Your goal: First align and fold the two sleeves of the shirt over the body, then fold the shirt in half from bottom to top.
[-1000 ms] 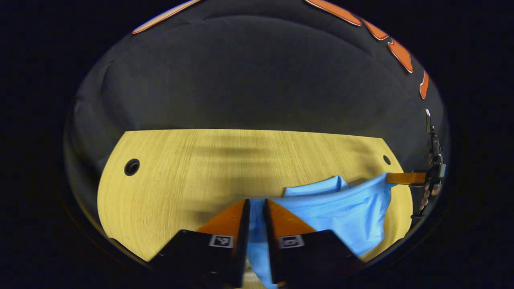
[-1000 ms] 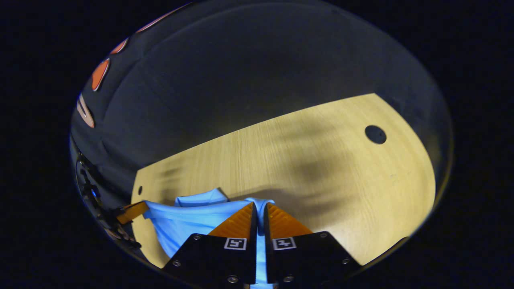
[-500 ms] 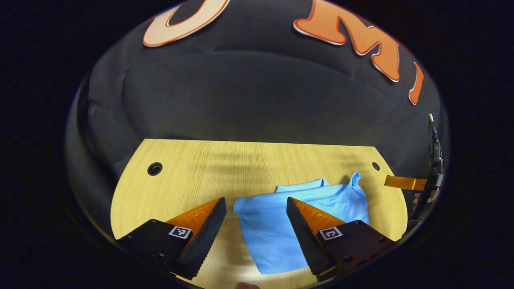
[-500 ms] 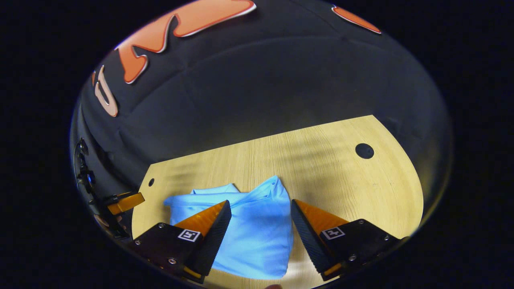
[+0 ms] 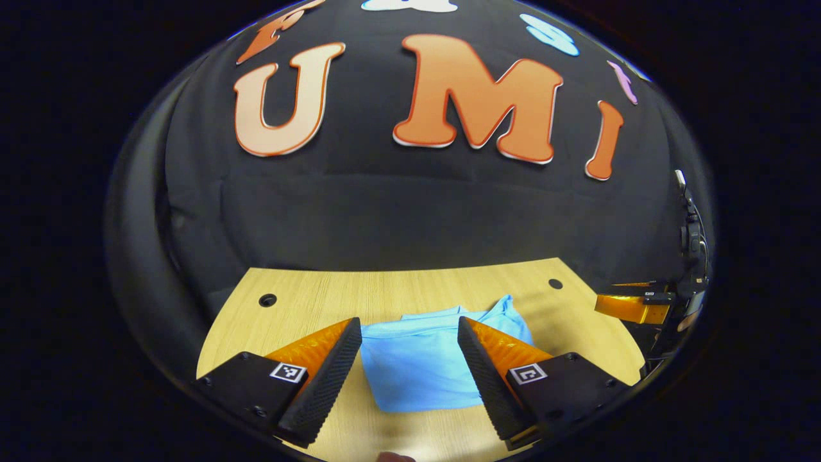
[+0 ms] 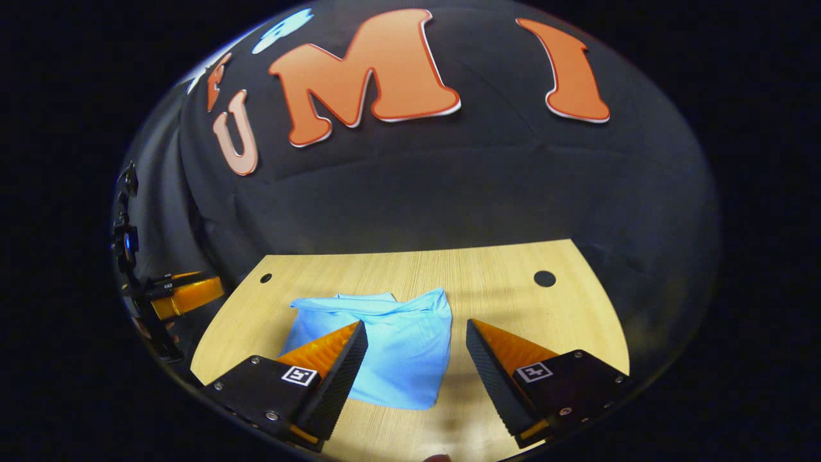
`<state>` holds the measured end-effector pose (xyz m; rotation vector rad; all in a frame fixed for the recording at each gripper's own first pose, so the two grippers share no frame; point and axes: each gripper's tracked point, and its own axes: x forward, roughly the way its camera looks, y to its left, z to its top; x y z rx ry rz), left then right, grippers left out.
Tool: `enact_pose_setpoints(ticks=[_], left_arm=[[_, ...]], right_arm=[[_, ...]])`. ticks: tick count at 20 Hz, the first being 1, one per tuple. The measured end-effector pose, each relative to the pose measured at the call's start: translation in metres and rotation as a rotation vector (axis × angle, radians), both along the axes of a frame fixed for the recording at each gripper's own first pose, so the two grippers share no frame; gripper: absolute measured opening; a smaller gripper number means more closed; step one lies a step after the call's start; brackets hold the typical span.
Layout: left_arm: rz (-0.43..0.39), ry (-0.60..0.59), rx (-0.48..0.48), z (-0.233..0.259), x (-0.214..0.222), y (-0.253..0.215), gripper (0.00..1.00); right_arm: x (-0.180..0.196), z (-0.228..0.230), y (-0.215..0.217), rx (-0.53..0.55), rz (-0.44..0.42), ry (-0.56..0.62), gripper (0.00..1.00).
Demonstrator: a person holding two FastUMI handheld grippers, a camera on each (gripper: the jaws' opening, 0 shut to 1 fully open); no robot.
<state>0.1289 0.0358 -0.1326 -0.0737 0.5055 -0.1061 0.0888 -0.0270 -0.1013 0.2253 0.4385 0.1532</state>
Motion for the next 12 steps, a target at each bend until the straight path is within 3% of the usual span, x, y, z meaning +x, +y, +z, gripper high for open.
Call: enact_pose_setpoints(ticks=[4,12], left_arm=[[0.016,-0.140,0.025,0.054,-0.049,-0.006,0.99],[0.082,-0.382,0.026,0.116,-0.153,-0.032,0.99]], right_arm=[[-0.040,0.033,-0.002,-0.019,0.004,-0.097,0.97],[-0.123,0.096,-0.016,-0.077,-0.038,-0.327,0.97]])
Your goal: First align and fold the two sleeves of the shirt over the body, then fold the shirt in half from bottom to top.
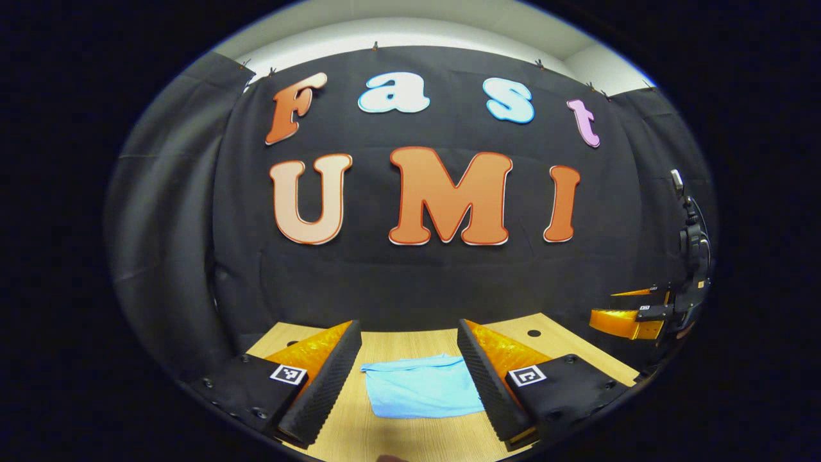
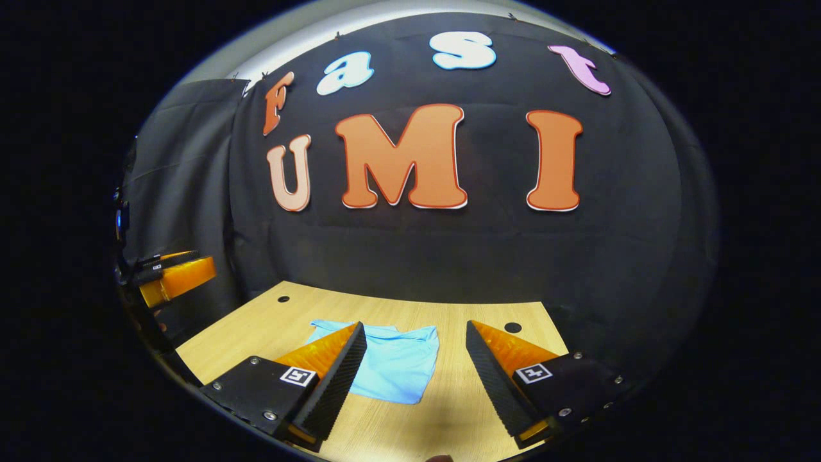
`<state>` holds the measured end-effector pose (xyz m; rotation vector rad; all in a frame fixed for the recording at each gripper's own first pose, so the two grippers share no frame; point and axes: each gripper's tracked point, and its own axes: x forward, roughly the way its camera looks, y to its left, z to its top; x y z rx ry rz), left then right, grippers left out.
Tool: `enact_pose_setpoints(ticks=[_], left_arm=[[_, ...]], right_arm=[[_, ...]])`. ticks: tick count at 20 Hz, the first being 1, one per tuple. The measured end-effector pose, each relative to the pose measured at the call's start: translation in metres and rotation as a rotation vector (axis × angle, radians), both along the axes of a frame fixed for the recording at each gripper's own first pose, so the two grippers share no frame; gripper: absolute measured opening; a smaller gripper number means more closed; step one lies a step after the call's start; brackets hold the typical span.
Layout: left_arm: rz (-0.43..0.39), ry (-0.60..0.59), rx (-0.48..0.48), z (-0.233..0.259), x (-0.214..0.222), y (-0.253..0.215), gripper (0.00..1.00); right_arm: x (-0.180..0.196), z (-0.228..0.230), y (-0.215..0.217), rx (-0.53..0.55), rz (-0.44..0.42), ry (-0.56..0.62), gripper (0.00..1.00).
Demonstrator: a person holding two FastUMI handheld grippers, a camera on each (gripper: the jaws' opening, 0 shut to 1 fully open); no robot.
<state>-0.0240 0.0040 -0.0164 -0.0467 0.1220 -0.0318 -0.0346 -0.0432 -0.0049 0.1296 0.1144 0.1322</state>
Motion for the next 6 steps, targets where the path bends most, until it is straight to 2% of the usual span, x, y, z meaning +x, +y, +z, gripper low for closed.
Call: enact_pose_setpoints(ticks=[3,4,6], left_arm=[[-0.046,-0.079,-0.053,0.009,-0.028,-0.023,0.96],[-0.047,-0.095,-0.058,0.011,-0.040,-0.027,0.98],[-0.021,-0.102,-0.030,0.005,-0.062,-0.029,0.95]], right_arm=[[-0.026,0.023,-0.003,0.005,0.000,-0.107,0.97],[-0.035,0.027,-0.003,0.005,0.004,-0.144,0.97],[-0.048,0.030,0.000,-0.005,-0.001,-0.183,1.00]])
